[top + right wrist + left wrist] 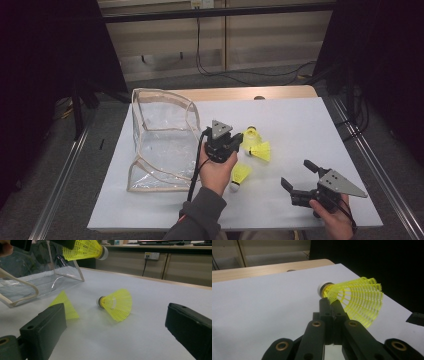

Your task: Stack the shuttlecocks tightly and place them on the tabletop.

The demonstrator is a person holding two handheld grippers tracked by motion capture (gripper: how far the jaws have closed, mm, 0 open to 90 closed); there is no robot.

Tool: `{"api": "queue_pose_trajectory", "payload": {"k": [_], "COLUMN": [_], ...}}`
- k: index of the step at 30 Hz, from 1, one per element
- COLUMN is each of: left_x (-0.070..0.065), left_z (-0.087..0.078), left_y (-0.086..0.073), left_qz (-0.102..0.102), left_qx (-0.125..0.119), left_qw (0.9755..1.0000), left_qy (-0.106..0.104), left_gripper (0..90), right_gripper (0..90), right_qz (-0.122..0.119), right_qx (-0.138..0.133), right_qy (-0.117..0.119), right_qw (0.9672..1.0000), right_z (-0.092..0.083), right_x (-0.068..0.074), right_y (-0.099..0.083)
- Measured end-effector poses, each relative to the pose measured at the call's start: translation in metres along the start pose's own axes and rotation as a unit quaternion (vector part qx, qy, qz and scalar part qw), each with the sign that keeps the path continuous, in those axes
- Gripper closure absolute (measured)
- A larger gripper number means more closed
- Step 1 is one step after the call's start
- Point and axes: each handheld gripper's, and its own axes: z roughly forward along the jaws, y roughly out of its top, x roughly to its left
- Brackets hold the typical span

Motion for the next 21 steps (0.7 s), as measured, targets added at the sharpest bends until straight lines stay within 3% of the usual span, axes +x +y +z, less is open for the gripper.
{"api": "queue_pose_trajectory", "payload": {"k": [21], "left_x": [0.002], "left_z": [0.016], "left_y": [-0.001], "left_qz": [-0.016], "left_qx": [-0.005], "left_qw": [0.9994], "left_qy": [0.03], "left_gripper": [89.8], "right_gripper": [2.6], "right_qz": [0.001], "right_qx": [0.001], "right_qy": [0.001], "right_qw": [1.0], "right_z": [0.0], "right_x": [0.0], "right_y": [0.0]}}
